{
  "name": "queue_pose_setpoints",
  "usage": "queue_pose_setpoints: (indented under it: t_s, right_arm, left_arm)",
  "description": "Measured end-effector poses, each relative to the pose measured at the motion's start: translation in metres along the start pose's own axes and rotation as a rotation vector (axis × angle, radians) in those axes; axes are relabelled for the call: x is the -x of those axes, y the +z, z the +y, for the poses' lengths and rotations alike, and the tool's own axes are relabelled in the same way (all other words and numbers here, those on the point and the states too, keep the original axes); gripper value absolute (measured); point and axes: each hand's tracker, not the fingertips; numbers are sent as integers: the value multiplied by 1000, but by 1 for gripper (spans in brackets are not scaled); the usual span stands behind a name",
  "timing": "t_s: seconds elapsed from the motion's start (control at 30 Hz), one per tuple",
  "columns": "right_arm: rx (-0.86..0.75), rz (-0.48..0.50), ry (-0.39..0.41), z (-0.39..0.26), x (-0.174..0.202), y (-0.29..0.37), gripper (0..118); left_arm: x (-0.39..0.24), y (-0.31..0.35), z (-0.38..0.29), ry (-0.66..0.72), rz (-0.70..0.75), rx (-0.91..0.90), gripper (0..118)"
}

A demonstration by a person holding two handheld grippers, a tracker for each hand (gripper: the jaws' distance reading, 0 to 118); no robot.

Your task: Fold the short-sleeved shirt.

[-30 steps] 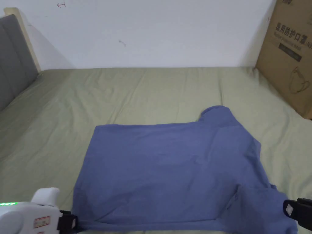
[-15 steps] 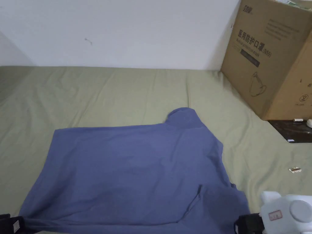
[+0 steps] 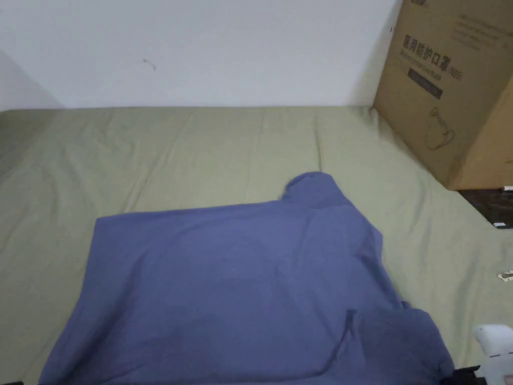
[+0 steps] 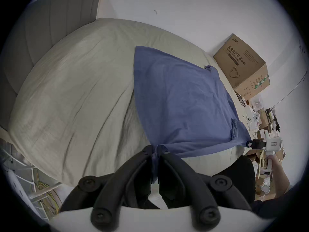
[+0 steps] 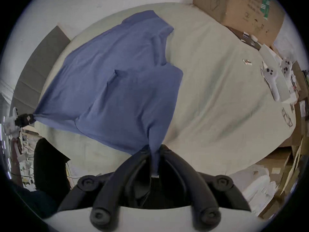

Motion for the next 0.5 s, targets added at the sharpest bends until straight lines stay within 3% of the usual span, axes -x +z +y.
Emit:
queue_pose_setpoints:
  t_s: [0.13, 0.17, 0.27, 0.5]
  right_arm:
    - [-18, 0, 42, 14, 10, 9, 6]
    - [-16, 4, 109, 21, 26, 19, 6]
    - [-43, 1, 169, 47, 37, 31, 6]
    - [-76, 47, 165, 147, 41, 20, 6]
  left_arm:
    - [-6, -4, 13, -3, 2, 2, 6]
    - [-7, -4, 19, -6, -1, 4, 6]
    - [4, -13, 41, -20, -1, 0, 6]
    - [18, -56, 117, 5, -23, -17, 6]
